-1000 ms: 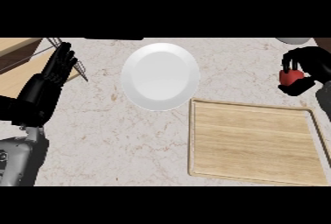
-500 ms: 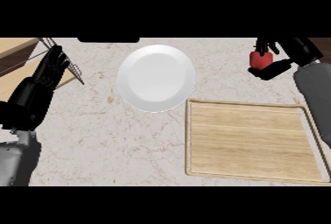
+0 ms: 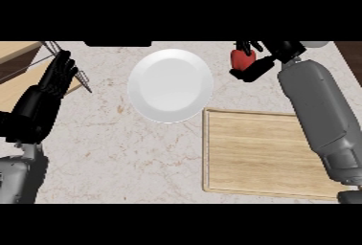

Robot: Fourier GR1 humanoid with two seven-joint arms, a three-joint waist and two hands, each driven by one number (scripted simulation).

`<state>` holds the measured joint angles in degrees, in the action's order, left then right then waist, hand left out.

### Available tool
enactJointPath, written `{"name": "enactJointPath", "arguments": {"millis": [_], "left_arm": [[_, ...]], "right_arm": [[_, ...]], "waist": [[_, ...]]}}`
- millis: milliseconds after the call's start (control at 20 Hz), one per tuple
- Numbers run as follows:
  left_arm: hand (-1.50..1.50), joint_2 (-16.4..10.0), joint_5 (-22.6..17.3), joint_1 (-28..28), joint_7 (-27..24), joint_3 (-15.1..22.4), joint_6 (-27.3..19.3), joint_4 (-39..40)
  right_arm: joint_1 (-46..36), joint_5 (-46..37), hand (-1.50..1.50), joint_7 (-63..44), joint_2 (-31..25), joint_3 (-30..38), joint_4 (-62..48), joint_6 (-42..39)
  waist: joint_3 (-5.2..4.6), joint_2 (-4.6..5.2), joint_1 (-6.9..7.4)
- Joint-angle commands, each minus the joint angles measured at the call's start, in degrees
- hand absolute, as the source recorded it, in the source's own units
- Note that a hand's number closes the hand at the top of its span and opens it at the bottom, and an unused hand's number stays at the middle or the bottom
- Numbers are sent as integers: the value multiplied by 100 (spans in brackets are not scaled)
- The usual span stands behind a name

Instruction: Pick the bell pepper from the tray and place it in the plate

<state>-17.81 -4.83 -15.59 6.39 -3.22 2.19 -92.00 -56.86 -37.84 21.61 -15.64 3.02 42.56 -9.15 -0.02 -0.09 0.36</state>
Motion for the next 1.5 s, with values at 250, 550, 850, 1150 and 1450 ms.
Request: {"name": "enactJointPath", "arguments": {"millis": [250,550,850,1150,1450], "left_arm": [[0,106,129,-348,222,30,-19,156],[0,135,101,-56,-375,-22,222,401],[0,358,212,-524,37,227,42,231],[0,271,155,-687,-181,154,254,549],[0,496,347,-912,-33,429,109,492]], "right_arm": [[-739,-27,150,-615,1070,-62,-726,238],[-1515,-233,150,-1027,1494,-124,-1803,1026],[-1680,-42,150,-971,1560,-675,-2650,1776],[-1485,546,-150,-1141,1563,-687,-3020,1985],[-1540,1089,-150,-800,1564,-619,-3169,1488]], "waist": [[2,47,58],[-2,87,171],[-1,158,424],[-3,218,593],[4,243,768]]}}
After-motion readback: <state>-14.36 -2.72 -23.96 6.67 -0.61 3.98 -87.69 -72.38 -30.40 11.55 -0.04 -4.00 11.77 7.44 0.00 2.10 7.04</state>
